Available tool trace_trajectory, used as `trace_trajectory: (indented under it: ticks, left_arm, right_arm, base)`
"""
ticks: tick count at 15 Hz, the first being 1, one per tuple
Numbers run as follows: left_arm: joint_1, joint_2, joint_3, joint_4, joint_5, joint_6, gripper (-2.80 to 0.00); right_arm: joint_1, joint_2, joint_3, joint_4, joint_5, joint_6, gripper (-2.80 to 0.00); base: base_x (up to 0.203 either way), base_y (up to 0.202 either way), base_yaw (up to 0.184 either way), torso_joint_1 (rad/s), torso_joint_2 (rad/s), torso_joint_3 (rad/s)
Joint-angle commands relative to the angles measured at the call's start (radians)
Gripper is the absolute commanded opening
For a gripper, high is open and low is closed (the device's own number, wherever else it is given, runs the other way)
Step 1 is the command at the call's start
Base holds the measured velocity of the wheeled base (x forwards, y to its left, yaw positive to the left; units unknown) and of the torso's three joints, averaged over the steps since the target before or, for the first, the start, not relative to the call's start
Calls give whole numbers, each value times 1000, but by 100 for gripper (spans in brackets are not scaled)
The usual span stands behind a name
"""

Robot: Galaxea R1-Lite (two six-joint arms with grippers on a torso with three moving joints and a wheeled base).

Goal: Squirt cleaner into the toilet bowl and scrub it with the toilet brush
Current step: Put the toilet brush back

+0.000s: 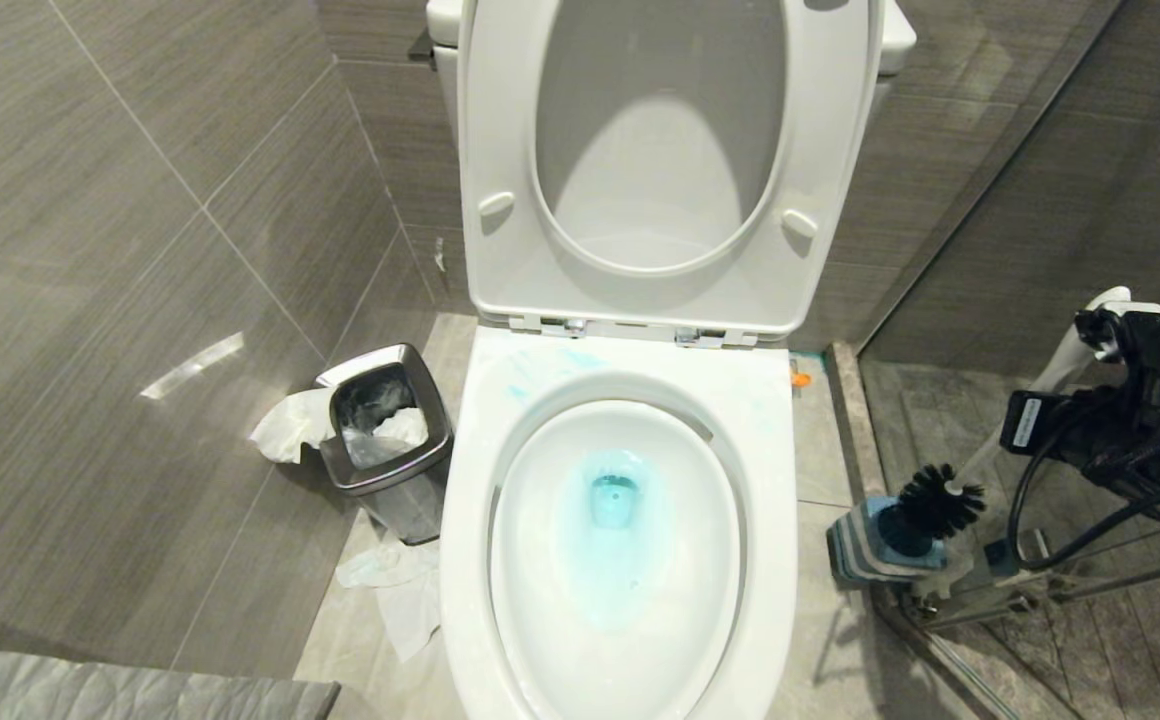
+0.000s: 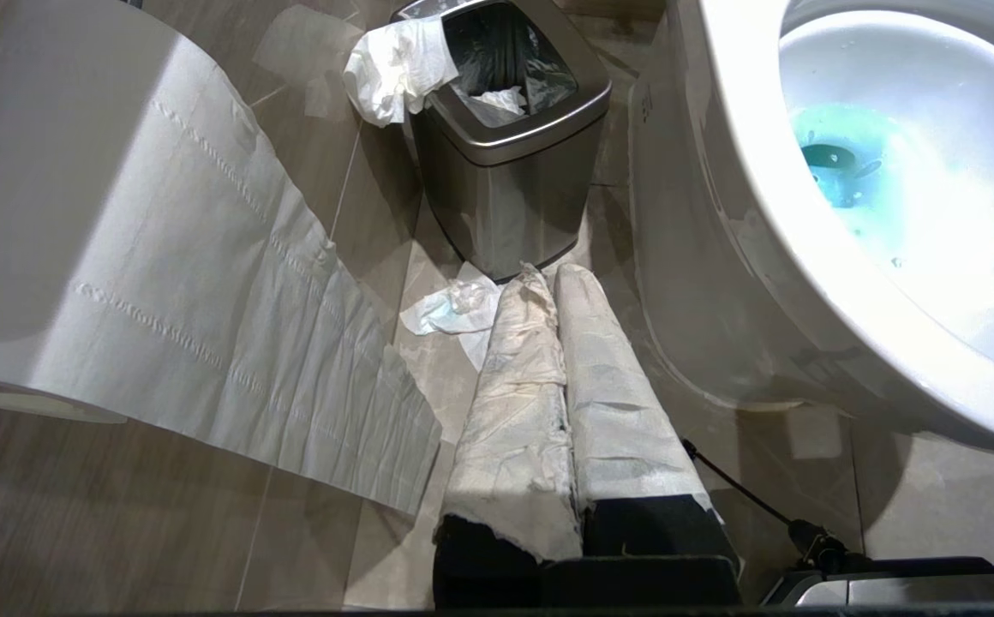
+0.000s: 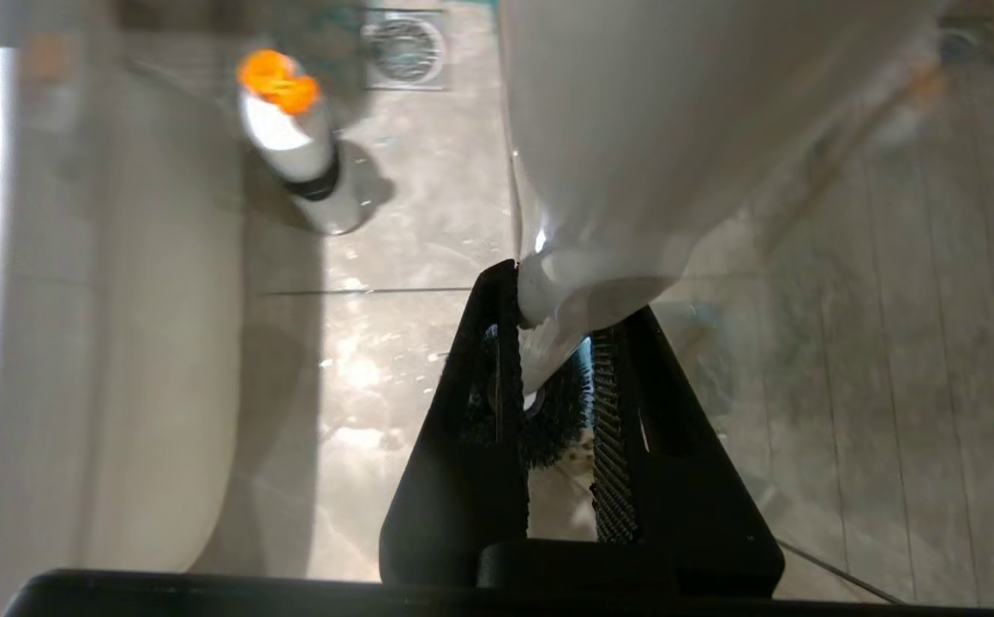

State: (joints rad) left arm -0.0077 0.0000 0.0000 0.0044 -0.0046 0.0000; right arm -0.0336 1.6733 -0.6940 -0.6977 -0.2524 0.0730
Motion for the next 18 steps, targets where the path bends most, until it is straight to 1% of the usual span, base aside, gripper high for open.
trace_trajectory:
  ticks: [1, 3, 6, 12, 15, 18]
  left_arm:
    - [0, 2, 0, 0, 0, 0, -280]
    - [0, 2, 0, 0, 0, 0, -280]
    - [0, 2, 0, 0, 0, 0, -280]
    - [0, 2, 0, 0, 0, 0, -280]
    - [-2, 2, 0, 0, 0, 0, -280]
    - [0, 2, 0, 0, 0, 0, -280]
  right_arm:
    - [-23, 72, 20, -79, -14, 1, -280]
    - [-47, 113, 24, -134, -26, 2, -280]
    - [-64, 148, 25, -147, -29, 5, -280]
    - [-66, 269, 33, -277, -44, 5, -280]
    - [-65, 348, 33, -355, -74, 18, -280]
    - [-53, 397, 38, -369, -91, 40, -280]
  base:
    - [0, 0, 0, 0, 0, 0]
    - [0, 0, 0, 0, 0, 0]
    - [0, 0, 0, 0, 0, 0]
    - [0, 0, 0, 0, 0, 0]
    - [0, 0, 0, 0, 0, 0]
    - [0, 0, 0, 0, 0, 0]
